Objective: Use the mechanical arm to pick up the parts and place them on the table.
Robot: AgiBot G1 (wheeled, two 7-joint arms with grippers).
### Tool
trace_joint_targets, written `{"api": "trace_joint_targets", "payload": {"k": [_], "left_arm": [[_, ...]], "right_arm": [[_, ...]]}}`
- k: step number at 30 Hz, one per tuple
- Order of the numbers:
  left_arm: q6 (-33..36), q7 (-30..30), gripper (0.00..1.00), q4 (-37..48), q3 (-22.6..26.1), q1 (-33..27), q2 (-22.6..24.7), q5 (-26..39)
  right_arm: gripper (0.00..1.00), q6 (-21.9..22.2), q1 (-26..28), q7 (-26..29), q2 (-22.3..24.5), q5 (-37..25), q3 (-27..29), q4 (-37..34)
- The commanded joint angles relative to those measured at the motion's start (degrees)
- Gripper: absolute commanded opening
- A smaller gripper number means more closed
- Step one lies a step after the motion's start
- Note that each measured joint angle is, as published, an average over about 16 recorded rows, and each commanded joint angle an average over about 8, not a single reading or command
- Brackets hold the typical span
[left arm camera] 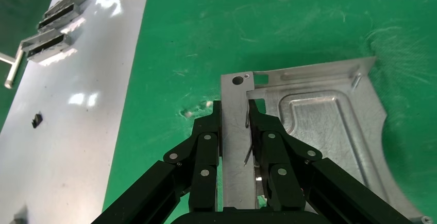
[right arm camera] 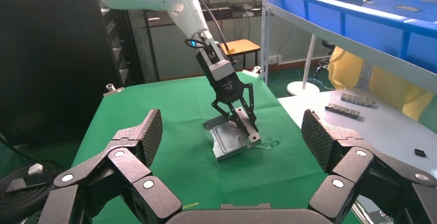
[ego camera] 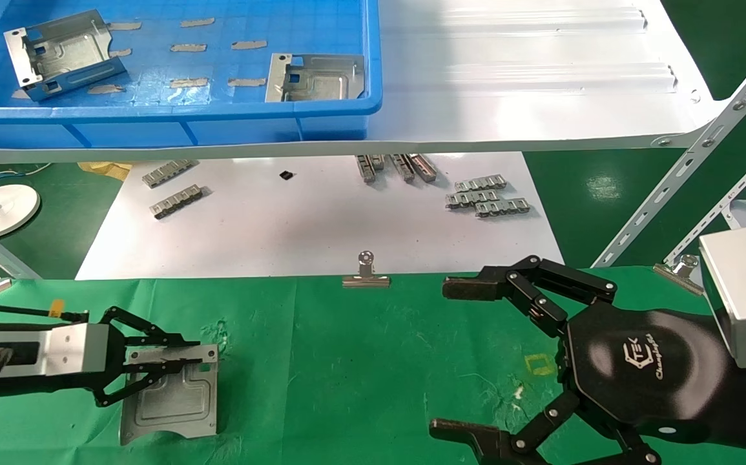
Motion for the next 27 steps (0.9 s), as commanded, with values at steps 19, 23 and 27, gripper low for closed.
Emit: {"api": "trace_joint_targets", "payload": {"k": [19, 23, 27], "left_arm": [[2.0, -8.6, 1.00, -1.0, -3.5, 3.1, -0.4, -8.2], [2.2, -16.2, 1.00, -3.2, -3.9, 5.7, -0.5, -11.0], [2.3, -19.3, 1.00, -4.5, -4.0, 7.1, -0.5, -12.5]], "right_arm": [[1.00, 0.0, 0.0, 0.0, 0.0, 0.0, -0.1, 0.0], [1.00, 0.0, 0.0, 0.0, 0.0, 0.1, -0.1, 0.0], [1.00, 0.1, 0.0, 0.0, 0.0, 0.1, -0.1, 0.0]]}}
